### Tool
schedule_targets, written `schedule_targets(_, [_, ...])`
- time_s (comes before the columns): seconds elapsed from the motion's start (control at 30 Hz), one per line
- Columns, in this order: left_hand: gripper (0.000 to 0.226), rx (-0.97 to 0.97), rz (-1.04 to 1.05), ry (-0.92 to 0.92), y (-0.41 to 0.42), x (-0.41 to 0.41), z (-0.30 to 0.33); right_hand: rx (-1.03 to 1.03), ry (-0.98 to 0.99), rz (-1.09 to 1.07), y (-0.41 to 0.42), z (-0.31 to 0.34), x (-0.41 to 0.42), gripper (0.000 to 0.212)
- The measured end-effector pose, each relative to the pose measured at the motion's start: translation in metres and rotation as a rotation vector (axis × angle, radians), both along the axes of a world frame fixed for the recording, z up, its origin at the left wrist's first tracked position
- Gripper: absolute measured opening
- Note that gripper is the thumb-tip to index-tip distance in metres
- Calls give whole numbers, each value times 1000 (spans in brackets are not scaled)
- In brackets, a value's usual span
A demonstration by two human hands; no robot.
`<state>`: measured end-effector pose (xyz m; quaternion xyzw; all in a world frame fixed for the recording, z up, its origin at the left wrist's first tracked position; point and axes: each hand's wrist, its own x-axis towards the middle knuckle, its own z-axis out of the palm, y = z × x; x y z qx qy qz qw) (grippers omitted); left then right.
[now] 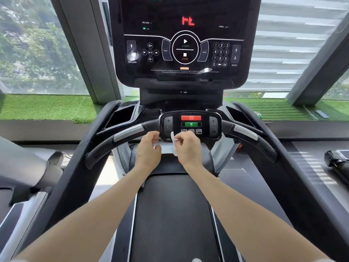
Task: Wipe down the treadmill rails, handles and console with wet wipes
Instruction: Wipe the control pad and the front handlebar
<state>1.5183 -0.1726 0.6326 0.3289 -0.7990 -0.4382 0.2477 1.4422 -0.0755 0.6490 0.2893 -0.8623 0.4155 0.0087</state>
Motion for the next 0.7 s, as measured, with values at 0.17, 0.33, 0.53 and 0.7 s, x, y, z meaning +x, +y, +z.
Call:
schedule_targets(0.17, [42,67,-13,27,-6,3,1,45,52,-24,-13,-3,5,20])
schedule_targets(0.33, [39,67,0,31,-12,10,1,107,84,10,-25,2,14,25])
schedule_targets(0.53, [39,10,3,30,-13,14,5,-36,-26,81,-20,13,8,18])
schedule_targets(0.7, [36,-152,-89,39,5,-1,15,-257,-108,-104,25,29,-17,14])
